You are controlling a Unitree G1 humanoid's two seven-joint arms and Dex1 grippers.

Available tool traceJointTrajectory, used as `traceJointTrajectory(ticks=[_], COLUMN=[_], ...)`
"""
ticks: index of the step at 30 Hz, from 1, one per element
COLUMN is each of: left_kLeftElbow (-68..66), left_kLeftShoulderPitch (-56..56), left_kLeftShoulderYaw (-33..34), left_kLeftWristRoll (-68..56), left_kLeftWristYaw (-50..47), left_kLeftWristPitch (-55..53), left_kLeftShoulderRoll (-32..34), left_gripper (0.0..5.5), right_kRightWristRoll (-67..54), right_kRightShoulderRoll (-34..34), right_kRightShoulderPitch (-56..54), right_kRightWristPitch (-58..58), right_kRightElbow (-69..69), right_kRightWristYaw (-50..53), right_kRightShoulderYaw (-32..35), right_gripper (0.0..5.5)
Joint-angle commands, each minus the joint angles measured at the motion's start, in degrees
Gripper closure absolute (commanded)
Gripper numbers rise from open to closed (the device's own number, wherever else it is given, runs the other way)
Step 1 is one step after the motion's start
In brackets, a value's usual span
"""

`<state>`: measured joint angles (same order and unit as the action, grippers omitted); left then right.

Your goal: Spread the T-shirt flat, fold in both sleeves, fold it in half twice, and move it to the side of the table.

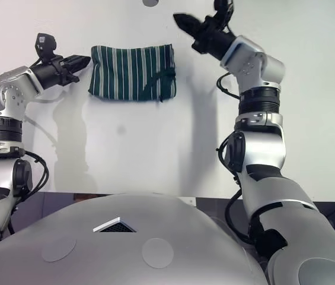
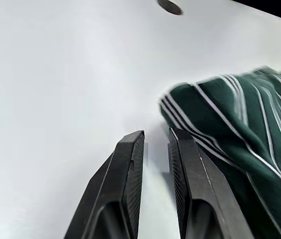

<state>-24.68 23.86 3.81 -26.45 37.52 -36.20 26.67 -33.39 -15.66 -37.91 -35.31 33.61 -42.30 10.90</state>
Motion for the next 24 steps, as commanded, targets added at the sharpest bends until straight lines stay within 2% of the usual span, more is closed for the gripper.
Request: traceJointTrajectory(ticks=[1,3,5,6,9,13,15,17,22,24], left_kLeftElbow=[-2.6,-4.0,-4.9,-5.0,-5.3,-6.3,-7.5,-10.2,-8.1,-6.6], left_kLeftShoulderPitch=[-0.2,1.0,2.4,2.8,3.4,3.9,4.5,7.0,6.1,4.1], left_kLeftShoulderYaw=[5.0,7.5,7.6,7.1,6.7,7.8,8.6,9.0,8.9,8.8], left_kLeftWristRoll=[0.6,0.1,0.8,1.2,1.7,3.6,5.1,6.0,5.9,6.2], left_kLeftWristYaw=[-3.2,-4.5,-4.7,-4.5,-3.9,-6.5,-10.0,-13.8,-14.8,-15.1], left_kLeftWristPitch=[5.4,8.6,10.9,11.5,12.2,13.6,13.8,11.3,13.8,15.5], left_kLeftShoulderRoll=[-1.2,-2.5,-3.8,-4.2,-4.8,-3.7,-3.3,-3.8,-5.7,-5.9], left_gripper=[4.56,4.87,5.18,5.44,5.48,5.48,5.48,5.48,5.48,5.48], right_kRightWristRoll=[4.4,6.6,9.8,11.0,14.0,22.9,25.0,23.7,11.8,10.6], right_kRightShoulderRoll=[2.8,6.7,10.3,11.4,13.2,13.4,11.9,6.5,-9.1,-10.8], right_kRightShoulderPitch=[5.5,6.8,5.7,5.1,4.0,3.4,4.2,8.4,23.9,27.0], right_kRightWristPitch=[3.7,4.8,6.9,7.8,10.0,13.5,15.5,18.0,24.6,25.9], right_kRightElbow=[-14.1,-16.2,-10.3,-7.0,1.2,19.8,24.8,26.9,26.3,25.5], right_kRightWristYaw=[-2.4,-3.7,-2.8,-2.1,0.3,12.8,17.3,23.6,41.7,44.1], right_kRightShoulderYaw=[-9.4,-15.7,-19.0,-19.5,-19.3,-20.1,-19.2,-14.3,10.3,13.8], right_gripper=[4.84,5.17,5.46,5.5,5.5,5.5,5.5,5.5,5.5,5.5])
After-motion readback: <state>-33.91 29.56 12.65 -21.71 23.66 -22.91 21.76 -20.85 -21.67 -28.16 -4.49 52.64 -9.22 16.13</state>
